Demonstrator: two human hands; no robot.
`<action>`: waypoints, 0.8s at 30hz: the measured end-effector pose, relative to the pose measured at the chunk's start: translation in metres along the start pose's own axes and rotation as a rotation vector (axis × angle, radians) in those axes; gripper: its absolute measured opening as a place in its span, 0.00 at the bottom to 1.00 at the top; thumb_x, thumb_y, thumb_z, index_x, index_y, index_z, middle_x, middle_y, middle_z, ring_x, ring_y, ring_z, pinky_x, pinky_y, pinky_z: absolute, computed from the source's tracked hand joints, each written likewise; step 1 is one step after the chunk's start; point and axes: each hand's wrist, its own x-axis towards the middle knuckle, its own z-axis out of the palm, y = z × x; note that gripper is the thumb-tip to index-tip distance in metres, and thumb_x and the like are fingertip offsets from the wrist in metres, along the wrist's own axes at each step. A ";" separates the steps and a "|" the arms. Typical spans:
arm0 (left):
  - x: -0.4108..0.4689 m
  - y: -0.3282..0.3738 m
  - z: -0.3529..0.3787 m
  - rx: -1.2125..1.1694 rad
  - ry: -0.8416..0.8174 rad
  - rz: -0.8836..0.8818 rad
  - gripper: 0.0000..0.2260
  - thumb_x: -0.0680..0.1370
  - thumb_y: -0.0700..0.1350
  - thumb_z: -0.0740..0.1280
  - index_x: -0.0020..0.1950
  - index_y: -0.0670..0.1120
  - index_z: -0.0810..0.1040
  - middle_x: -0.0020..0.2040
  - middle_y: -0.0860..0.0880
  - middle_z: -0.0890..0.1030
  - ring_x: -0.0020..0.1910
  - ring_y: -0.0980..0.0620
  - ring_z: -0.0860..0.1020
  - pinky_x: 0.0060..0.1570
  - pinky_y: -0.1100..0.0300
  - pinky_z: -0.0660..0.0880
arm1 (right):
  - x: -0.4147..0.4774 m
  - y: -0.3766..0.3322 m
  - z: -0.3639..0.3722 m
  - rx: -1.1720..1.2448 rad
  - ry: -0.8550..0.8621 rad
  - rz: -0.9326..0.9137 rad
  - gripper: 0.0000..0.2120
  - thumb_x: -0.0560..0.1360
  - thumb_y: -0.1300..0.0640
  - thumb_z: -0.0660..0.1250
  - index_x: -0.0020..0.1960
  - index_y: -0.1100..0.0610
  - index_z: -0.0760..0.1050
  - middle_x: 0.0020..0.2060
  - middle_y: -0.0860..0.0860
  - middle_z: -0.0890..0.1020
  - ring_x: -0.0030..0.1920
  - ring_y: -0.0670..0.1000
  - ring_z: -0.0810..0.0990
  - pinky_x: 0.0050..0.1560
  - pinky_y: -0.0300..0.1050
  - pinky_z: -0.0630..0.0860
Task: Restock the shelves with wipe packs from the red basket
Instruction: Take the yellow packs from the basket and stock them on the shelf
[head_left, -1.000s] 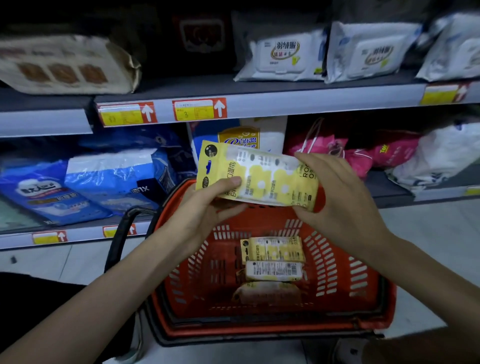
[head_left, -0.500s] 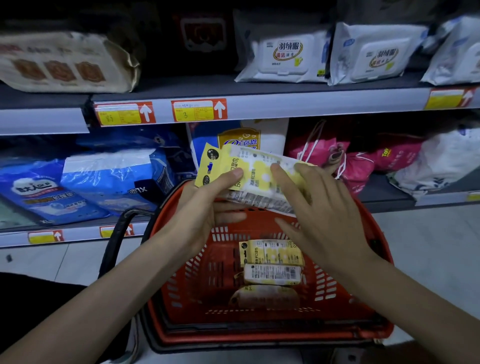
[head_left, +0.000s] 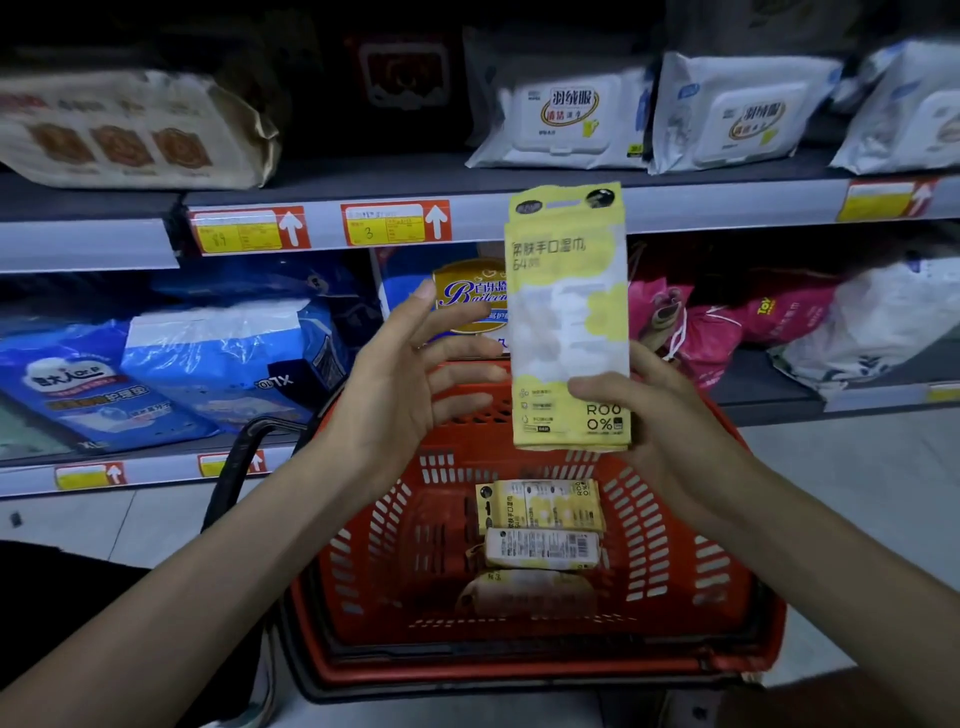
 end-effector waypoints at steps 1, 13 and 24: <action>0.000 -0.001 0.001 0.012 0.004 0.008 0.24 0.83 0.61 0.59 0.67 0.46 0.82 0.50 0.44 0.85 0.46 0.49 0.85 0.40 0.60 0.81 | -0.002 -0.001 0.000 0.048 -0.012 0.029 0.16 0.76 0.60 0.70 0.62 0.47 0.80 0.57 0.50 0.86 0.58 0.55 0.85 0.63 0.62 0.78; -0.013 -0.006 0.037 0.449 0.026 0.354 0.16 0.81 0.49 0.71 0.69 0.60 0.81 0.57 0.48 0.85 0.53 0.45 0.85 0.52 0.45 0.84 | -0.010 -0.015 0.009 -0.143 0.242 -0.341 0.20 0.75 0.61 0.75 0.65 0.48 0.77 0.53 0.45 0.87 0.53 0.46 0.86 0.58 0.53 0.83; -0.016 0.038 0.099 0.423 -0.014 0.560 0.23 0.77 0.42 0.76 0.72 0.51 0.77 0.59 0.52 0.86 0.58 0.54 0.84 0.53 0.54 0.84 | -0.038 -0.043 0.010 -0.420 0.226 -0.729 0.28 0.82 0.61 0.66 0.79 0.46 0.66 0.68 0.41 0.74 0.70 0.47 0.74 0.68 0.55 0.75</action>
